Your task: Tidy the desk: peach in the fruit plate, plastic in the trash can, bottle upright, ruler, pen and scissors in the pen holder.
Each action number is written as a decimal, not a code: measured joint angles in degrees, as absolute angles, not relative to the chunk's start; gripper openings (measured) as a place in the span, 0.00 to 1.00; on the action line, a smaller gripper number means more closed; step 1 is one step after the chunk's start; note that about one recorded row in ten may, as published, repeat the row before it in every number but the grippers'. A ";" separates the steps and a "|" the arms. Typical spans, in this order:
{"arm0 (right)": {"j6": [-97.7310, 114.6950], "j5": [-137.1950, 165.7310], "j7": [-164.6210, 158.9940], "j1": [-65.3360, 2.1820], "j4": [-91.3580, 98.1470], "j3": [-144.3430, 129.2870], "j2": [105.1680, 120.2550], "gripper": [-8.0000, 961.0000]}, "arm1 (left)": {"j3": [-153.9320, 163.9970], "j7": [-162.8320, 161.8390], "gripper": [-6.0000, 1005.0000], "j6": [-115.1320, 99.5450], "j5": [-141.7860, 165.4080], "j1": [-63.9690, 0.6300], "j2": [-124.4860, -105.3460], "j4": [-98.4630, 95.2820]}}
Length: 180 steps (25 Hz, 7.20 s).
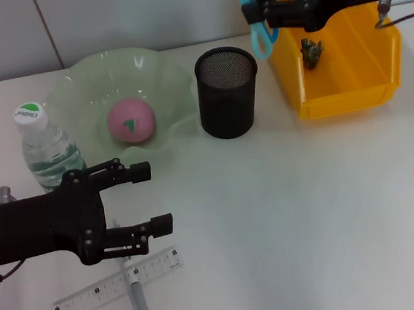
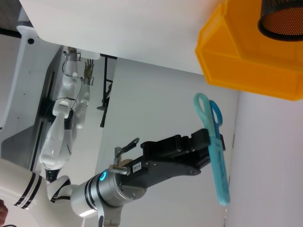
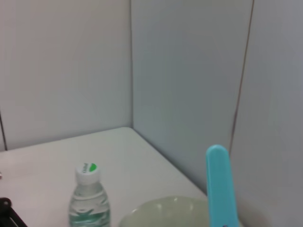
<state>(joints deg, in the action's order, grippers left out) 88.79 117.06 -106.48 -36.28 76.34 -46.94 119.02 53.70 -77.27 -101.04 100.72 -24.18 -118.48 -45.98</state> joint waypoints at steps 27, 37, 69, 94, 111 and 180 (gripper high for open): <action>65.77 127.03 -75.99 -26.42 87.50 -64.95 119.41 0.26 | 52.97 -76.86 0.81 -97.62 94.50 -25.32 -118.61 -41.19; 55.14 134.68 -70.80 -24.95 88.68 -73.81 119.22 0.26 | 52.91 -76.51 0.81 -96.49 93.57 -24.65 -118.56 -40.09; 8.03 167.15 -58.25 -17.63 75.59 -102.92 119.88 0.26 | 52.32 -70.36 0.81 -93.34 92.54 -24.82 -118.48 -35.63; -10.74 167.26 -37.96 -16.12 65.63 -109.98 119.52 0.26 | 52.63 -66.74 0.80 -91.72 93.07 -22.80 -118.26 -34.04; -17.04 166.40 -32.88 -20.50 56.25 -109.76 119.73 0.26 | 52.23 -66.48 0.80 -91.66 93.05 -22.60 -118.30 -34.10; -11.24 144.42 -170.11 -14.92 79.09 -115.32 118.92 0.58 | 46.14 -60.18 0.79 -101.11 88.76 -22.51 -117.86 -31.75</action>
